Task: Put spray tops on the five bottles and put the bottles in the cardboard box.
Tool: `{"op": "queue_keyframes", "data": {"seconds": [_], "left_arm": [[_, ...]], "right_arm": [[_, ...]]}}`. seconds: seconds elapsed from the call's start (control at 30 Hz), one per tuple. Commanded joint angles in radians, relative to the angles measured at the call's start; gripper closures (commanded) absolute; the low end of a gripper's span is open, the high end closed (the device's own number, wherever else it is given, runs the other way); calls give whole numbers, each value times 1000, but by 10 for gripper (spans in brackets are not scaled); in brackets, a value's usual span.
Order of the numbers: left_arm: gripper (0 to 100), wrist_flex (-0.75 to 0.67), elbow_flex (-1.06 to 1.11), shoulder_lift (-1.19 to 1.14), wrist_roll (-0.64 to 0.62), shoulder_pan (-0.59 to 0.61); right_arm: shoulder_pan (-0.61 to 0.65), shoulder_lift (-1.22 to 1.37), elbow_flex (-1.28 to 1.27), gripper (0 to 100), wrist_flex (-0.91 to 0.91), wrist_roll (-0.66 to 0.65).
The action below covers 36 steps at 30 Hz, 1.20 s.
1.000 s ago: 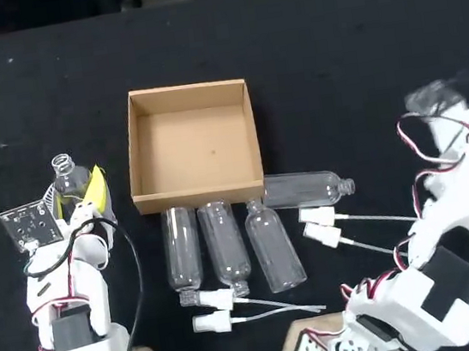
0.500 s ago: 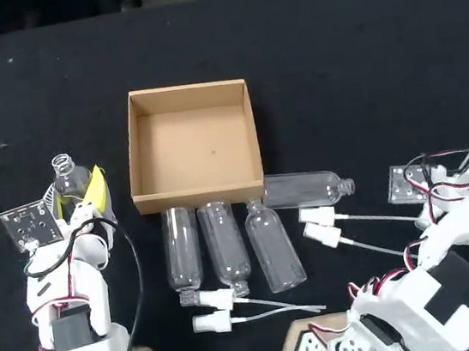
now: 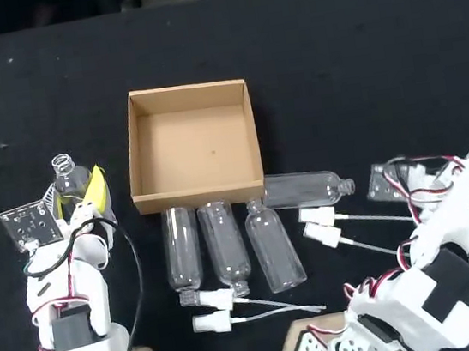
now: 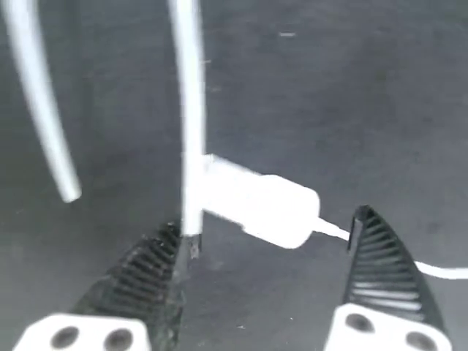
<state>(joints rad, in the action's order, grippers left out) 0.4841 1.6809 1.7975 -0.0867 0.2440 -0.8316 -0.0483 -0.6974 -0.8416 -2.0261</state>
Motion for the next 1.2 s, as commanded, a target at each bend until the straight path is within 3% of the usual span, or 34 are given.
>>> {"op": "queue_keyframes", "data": {"seconds": [0.0, 0.07, 0.2, 0.37, 0.57, 0.63, 0.7, 0.9, 1.03, 1.17], "left_arm": [[970, -3, 19, 17, 2, 5], [970, -3, 19, 17, 2, 5], [970, -3, 19, 17, 2, 5], [970, -3, 19, 17, 2, 5], [970, -5, 19, 17, 2, 5], [970, -5, 19, 17, 2, 5], [970, -5, 19, 17, 2, 5], [970, -5, 19, 17, 2, 5], [970, -5, 19, 17, 3, 5], [970, -5, 19, 17, 3, 5]], "right_arm": [[38, -8, 8, 707, 55, 150], [49, -15, 15, 753, 57, 252], [69, -4, 36, 979, 55, 410], [44, -12, 76, 962, 55, 578], [-28, -10, 154, 986, 48, 879], [-44, -15, 156, 979, 44, 898], [-46, -15, 156, 913, 20, 819], [20, -48, 185, 615, -173, 382], [86, -87, 153, 572, -195, 163], [144, -116, 87, 572, -195, 41]]}}
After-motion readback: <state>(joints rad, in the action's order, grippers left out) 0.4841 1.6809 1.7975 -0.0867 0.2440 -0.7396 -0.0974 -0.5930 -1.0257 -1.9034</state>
